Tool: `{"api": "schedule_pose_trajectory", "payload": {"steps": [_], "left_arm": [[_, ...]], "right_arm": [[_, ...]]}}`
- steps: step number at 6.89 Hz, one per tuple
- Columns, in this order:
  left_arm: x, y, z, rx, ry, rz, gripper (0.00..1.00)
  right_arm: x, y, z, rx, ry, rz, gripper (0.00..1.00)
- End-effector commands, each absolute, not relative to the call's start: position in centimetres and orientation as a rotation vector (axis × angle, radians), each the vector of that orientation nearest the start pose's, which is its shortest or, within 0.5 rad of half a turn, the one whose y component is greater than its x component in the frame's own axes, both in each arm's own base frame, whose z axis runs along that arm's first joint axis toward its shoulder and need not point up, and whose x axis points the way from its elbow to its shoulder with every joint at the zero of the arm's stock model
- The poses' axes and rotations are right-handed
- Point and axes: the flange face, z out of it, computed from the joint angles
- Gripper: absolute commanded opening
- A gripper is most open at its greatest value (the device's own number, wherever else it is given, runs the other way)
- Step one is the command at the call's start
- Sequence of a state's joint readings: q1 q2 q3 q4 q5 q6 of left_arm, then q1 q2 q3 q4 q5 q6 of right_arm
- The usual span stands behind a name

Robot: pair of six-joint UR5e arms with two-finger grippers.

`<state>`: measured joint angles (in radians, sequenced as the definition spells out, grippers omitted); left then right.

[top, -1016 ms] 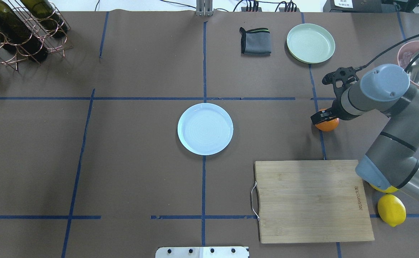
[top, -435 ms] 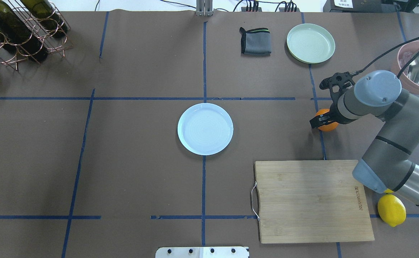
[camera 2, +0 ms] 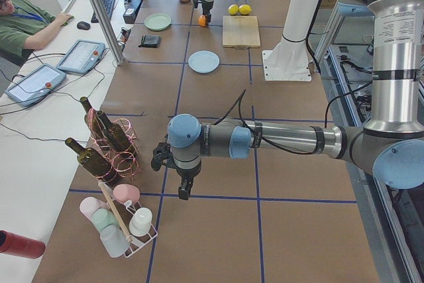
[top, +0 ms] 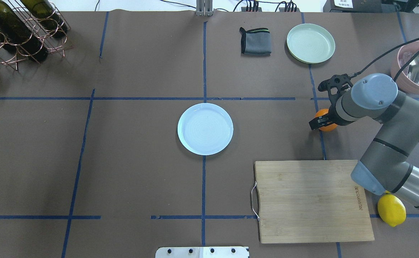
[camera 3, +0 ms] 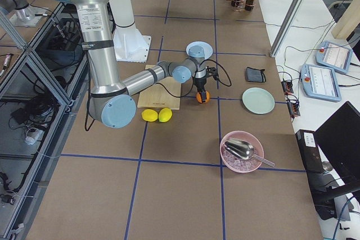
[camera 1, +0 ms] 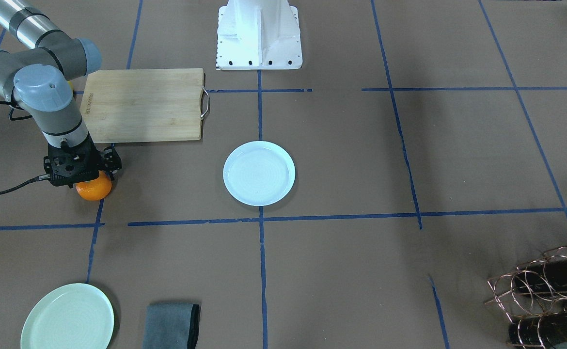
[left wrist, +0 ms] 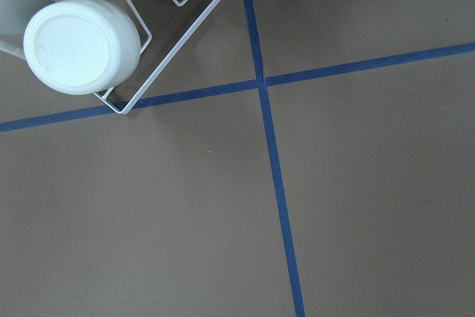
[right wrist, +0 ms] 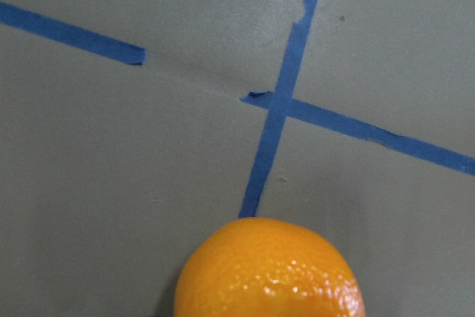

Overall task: Pick orange to plate
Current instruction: 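Close the right gripper around the orange, then lift the orange with the right gripper and carry it over the plate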

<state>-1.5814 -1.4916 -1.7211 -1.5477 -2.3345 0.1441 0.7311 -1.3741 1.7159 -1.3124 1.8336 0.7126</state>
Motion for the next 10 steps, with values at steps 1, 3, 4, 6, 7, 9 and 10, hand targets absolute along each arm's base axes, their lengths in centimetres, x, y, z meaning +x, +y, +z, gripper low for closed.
{"api": "schedule_pose_trajectory", "payload": {"steps": [1,3,4,6,7,9,10], "left_arm": [[-7.0,-46.0,62.7,0.103,0.754,0.146,1.0],[-7.0,-45.9,62.7,0.102,0.754,0.147,1.0],[-7.0,-45.9,62.7,0.102,0.754,0.145,1.0],[-7.0,-46.0,62.7,0.103,0.754,0.146,1.0],[-7.0,-46.0,62.6,0.105,0.755,0.148,1.0],[-6.9,-46.0,62.5,0.106,0.76,0.148,1.0],[-6.9,-46.0,62.6,0.104,0.762,0.147,1.0]], "right_arm": [[-38.2,-48.5,46.9,0.255,-0.586,-0.202,1.0],[-38.2,-48.6,46.6,0.259,-0.591,-0.203,0.77],[-38.2,-48.6,46.4,0.261,-0.593,-0.202,0.57],[-38.3,-48.5,43.1,0.292,-0.643,-0.176,0.37],[-39.9,-48.7,39.4,0.294,-0.699,-0.108,0.38],[-47.2,-47.7,31.1,0.288,-0.805,-0.021,0.41],[-50.4,-47.6,28.1,0.303,-0.78,0.009,0.42]]}}
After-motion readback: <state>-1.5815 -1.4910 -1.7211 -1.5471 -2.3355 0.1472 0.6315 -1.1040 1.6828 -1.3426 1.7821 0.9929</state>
